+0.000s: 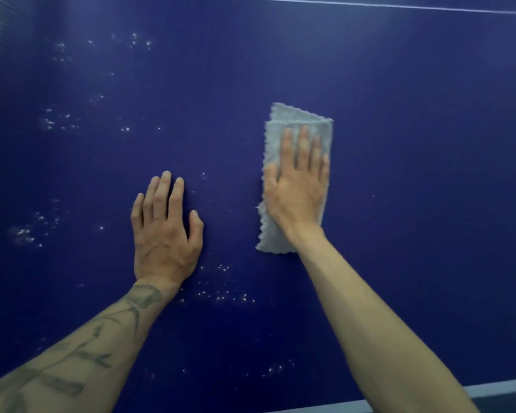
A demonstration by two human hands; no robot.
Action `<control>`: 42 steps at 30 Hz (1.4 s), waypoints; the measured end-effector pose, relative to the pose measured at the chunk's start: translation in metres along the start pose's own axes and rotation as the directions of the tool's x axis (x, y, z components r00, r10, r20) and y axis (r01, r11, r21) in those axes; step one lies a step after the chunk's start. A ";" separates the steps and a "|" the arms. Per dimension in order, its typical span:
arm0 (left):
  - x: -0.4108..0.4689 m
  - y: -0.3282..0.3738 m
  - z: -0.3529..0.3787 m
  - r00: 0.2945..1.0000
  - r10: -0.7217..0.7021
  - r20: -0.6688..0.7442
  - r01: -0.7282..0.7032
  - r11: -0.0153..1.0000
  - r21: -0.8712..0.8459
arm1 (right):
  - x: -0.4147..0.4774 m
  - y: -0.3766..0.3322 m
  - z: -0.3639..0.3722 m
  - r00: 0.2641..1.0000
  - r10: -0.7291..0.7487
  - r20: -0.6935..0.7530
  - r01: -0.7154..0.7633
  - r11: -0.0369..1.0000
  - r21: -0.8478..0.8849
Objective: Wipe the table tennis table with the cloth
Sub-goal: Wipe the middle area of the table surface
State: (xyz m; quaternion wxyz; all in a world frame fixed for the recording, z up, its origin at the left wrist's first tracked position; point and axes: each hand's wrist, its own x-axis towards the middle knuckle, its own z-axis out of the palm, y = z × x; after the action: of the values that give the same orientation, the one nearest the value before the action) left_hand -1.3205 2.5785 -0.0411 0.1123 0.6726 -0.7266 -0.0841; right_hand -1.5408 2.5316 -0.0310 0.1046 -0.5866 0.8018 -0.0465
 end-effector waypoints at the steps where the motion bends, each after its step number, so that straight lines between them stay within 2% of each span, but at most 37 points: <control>1: 0.000 -0.001 0.000 1.000 0.003 -0.003 -0.003 1.000 0.005 | -0.006 -0.017 0.005 0.997 -0.075 0.013 0.075 0.997 0.006; 4: 0.000 -0.001 0.000 1.000 0.015 -0.005 -0.015 1.000 0.008 | -0.049 -0.039 0.019 0.925 -0.378 0.046 0.379 0.925 -0.008; 6: 0.000 -0.001 -0.001 1.000 0.016 -0.006 -0.016 1.000 0.004 | -0.068 -0.018 0.019 0.884 -0.464 0.063 0.466 0.885 -0.018; 7: 0.000 -0.001 -0.002 1.000 0.011 -0.002 -0.011 1.000 -0.002 | -0.070 -0.002 0.016 0.899 -0.432 0.071 0.435 0.900 -0.030; 10: 0.000 0.000 -0.003 1.000 0.002 0.014 -0.002 1.000 -0.003 | -0.051 0.034 0.002 0.981 -0.183 0.060 0.187 0.981 -0.056; 13: -0.001 -0.001 -0.003 1.000 0.010 0.022 -0.011 1.000 0.007 | -0.026 0.018 -0.003 1.000 -0.008 0.013 0.008 1.000 -0.020; 15: -0.001 -0.002 -0.002 1.000 0.018 0.022 -0.019 1.000 0.007 | -0.024 -0.012 0.005 0.999 -0.040 0.008 0.040 0.999 -0.018; 18: -0.001 -0.002 -0.001 1.000 0.028 0.009 -0.028 1.000 0.008 | -0.060 -0.040 0.021 0.951 -0.306 0.053 0.308 0.951 -0.036; 20: -0.001 -0.002 0.000 0.999 0.036 0.001 -0.036 0.999 -0.001 | -0.088 -0.024 0.022 0.898 -0.434 0.070 0.437 0.898 -0.048; 21: -0.001 -0.002 -0.001 0.999 0.038 -0.003 -0.038 0.999 -0.007 | -0.095 -0.008 0.020 0.897 -0.436 0.072 0.439 0.897 -0.050; 22: -0.001 -0.003 -0.001 0.999 0.039 -0.006 -0.039 0.999 -0.010 | -0.098 0.009 0.016 0.918 -0.391 0.071 0.394 0.918 -0.050; 25: -0.002 -0.004 -0.001 0.999 0.038 -0.002 -0.038 0.999 -0.011 | -0.087 0.045 0.000 0.992 -0.101 0.069 0.104 0.994 -0.039; 27: -0.003 -0.004 -0.002 0.999 0.039 0.007 -0.038 0.999 -0.033 | -0.076 0.039 -0.005 0.998 0.035 0.043 -0.035 0.999 -0.014; 28: -0.004 -0.004 -0.003 0.999 0.040 0.007 -0.039 0.998 -0.054 | -0.071 0.028 -0.004 0.998 0.059 0.026 -0.059 0.998 -0.009; 30: -0.008 -0.006 -0.007 0.999 0.032 -0.006 -0.033 0.994 -0.101 | -0.070 -0.002 0.005 1.000 0.018 0.018 -0.018 1.000 -0.002; 32: -0.021 -0.011 -0.013 1.000 0.023 -0.020 -0.025 0.994 -0.110 | -0.088 -0.030 0.016 0.991 -0.134 0.028 0.134 0.991 -0.002; 34: -0.043 -0.017 -0.021 1.000 0.024 -0.015 -0.025 0.995 -0.092 | -0.124 -0.042 0.028 0.942 -0.331 0.048 0.332 0.943 -0.019; 36: -0.069 -0.027 -0.029 0.999 0.035 0.005 -0.035 0.997 -0.065 | -0.152 -0.027 0.029 0.896 -0.440 0.066 0.442 0.897 -0.017; 38: -0.096 -0.037 -0.033 0.998 0.047 0.036 -0.046 0.998 -0.039 | -0.162 0.004 0.023 0.917 -0.391 0.079 0.394 0.919 -0.023; 42: -0.131 -0.053 -0.030 0.991 0.093 0.097 -0.094 0.996 0.008 | -0.149 0.031 0.008 0.995 -0.070 0.067 0.072 0.997 -0.026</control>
State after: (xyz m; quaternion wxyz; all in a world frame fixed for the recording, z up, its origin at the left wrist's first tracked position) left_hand -1.2525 2.7056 -0.0338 0.0769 0.6336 -0.7624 -0.1066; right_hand -1.5251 2.6830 -0.0282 0.1209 -0.6173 0.7771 -0.0195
